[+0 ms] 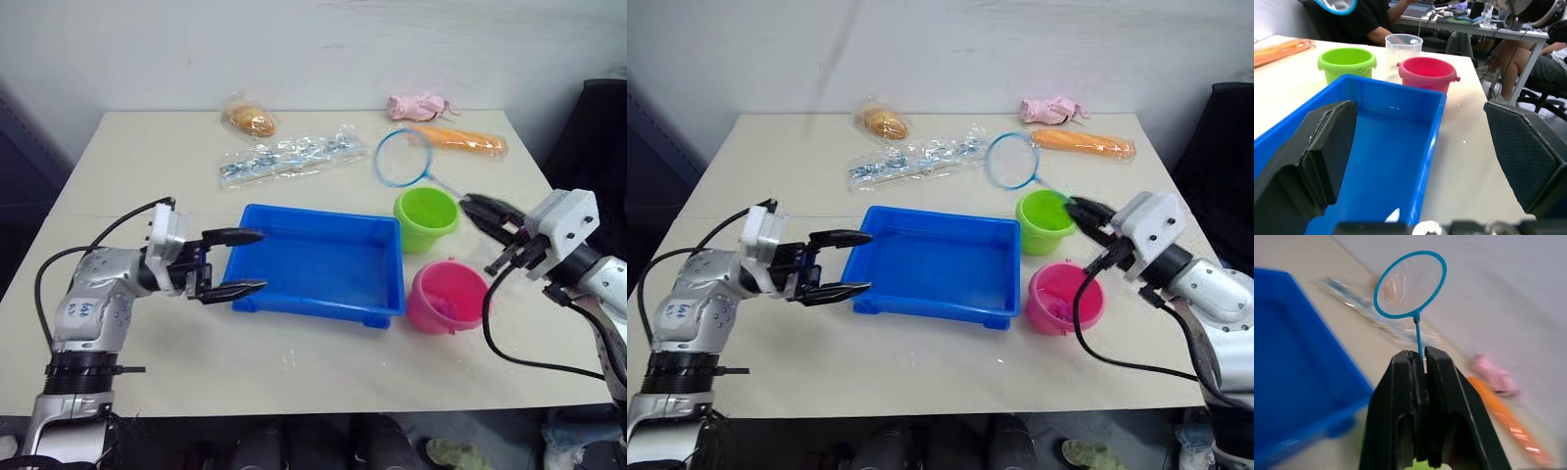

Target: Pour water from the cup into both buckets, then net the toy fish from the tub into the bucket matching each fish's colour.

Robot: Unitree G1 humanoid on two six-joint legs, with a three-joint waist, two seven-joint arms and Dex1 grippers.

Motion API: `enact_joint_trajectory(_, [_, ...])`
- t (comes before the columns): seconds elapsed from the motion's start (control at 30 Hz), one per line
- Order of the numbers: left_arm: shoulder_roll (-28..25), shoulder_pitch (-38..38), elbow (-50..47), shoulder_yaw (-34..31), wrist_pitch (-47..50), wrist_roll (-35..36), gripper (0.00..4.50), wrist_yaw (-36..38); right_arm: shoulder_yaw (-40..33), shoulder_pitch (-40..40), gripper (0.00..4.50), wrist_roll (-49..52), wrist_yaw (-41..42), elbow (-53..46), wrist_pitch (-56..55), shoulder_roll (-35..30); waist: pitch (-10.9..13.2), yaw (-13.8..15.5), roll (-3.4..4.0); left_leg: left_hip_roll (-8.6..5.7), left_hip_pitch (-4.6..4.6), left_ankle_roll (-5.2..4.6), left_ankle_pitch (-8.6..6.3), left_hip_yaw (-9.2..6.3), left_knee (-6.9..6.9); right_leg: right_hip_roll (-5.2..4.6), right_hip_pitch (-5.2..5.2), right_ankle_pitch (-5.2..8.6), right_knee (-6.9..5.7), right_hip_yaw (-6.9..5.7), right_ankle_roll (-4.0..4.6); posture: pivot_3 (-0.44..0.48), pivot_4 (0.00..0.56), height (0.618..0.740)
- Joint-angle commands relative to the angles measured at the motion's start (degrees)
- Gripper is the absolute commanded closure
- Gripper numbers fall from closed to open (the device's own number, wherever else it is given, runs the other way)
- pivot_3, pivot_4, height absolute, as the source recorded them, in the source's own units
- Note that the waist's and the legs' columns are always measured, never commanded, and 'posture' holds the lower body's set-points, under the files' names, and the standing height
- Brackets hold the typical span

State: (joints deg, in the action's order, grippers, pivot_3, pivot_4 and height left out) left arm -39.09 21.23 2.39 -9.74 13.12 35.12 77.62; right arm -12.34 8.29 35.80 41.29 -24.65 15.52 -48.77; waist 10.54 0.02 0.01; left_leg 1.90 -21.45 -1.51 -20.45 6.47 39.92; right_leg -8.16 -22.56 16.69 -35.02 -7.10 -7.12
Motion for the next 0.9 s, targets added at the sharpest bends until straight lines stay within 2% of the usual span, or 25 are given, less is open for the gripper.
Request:
enact_joint_trajectory(0.03, [-2.89,-2.91,-3.54,-3.95,-0.88,2.97,0.03,3.6,3.25,-1.03,4.5,9.76,3.79,-9.37,10.19,-2.43,0.0,-0.03,-0.01,0.01,0.0,-0.02,-0.01,-0.01,0.0,-0.02,0.0,0.0,0.01,-0.01,0.01,0.0,0.15,0.74])
enact_joint_trajectory(0.17, [-6.76,-10.05,-5.09,-5.55,-3.33,1.62,0.03,7.83,9.36,-2.77,4.5,9.88,5.06,-13.13,14.49,-1.84,0.0,-0.14,-0.01,-0.11,-0.01,-0.12,-0.09,-0.03,0.01,-0.24,0.0,0.0,0.01,-0.13,0.01,0.0,0.15,0.74])
enact_joint_trajectory(0.3, [-8.52,-18.08,-5.0,-5.74,-8.6,-0.97,0.03,11.2,18.69,-5.89,4.5,-4.55,9.48,-10.35,7.59,-3.5,0.0,-0.09,0.0,-0.18,-0.02,-0.2,-0.18,0.07,0.02,-0.33,-0.01,0.01,0.06,-0.14,0.02,0.0,0.15,0.74])
enact_joint_trajectory(0.4, [-7.75,-21.54,-6.23,-5.72,-9.76,-0.87,0.03,9.52,22.69,-7.26,4.5,-7.23,11.45,-7.24,5.38,-0.84,-0.02,-0.05,-0.06,-0.18,-0.02,-0.19,-0.21,0.07,0.02,-0.32,-0.02,0.01,0.14,-0.14,0.01,0.0,0.15,0.74])
enact_joint_trajectory(0.57, [-5.86,-23.37,-7.23,-3.38,-13.51,-2.76,0.03,8.52,28.17,-6.9,4.5,-14.46,11.99,-0.04,2.75,3.06,-0.02,-0.16,-0.05,-0.17,0.02,-0.18,-0.21,0.09,0.05,-0.33,-0.02,0.01,0.12,-0.12,0.01,0.0,0.15,0.74])
enact_joint_trajectory(0.67, [-5.39,-23.17,-8.51,-0.52,-19.56,-6.2,0.03,9.63,30.98,-7.8,4.5,-14.56,9.88,3.01,2.78,10.2,-0.05,-0.16,-0.09,-0.12,0.04,-0.12,-0.22,0.11,0.04,-0.28,-0.03,0.02,0.07,-0.14,0.04,0.0,0.15,0.74])
enact_joint_trajectory(0.9, [-5.82,-22.77,-8.69,0.21,-18.36,-5.2,0.03,8.03,33.74,-7.56,4.5,-19.31,12.98,11.02,-3.45,14.49,-0.04,-0.28,-0.07,-0.14,0.04,-0.12,-0.25,0.19,0.03,-0.31,-0.08,0.05,-0.05,-0.11,0.1,0.0,0.15,0.74])
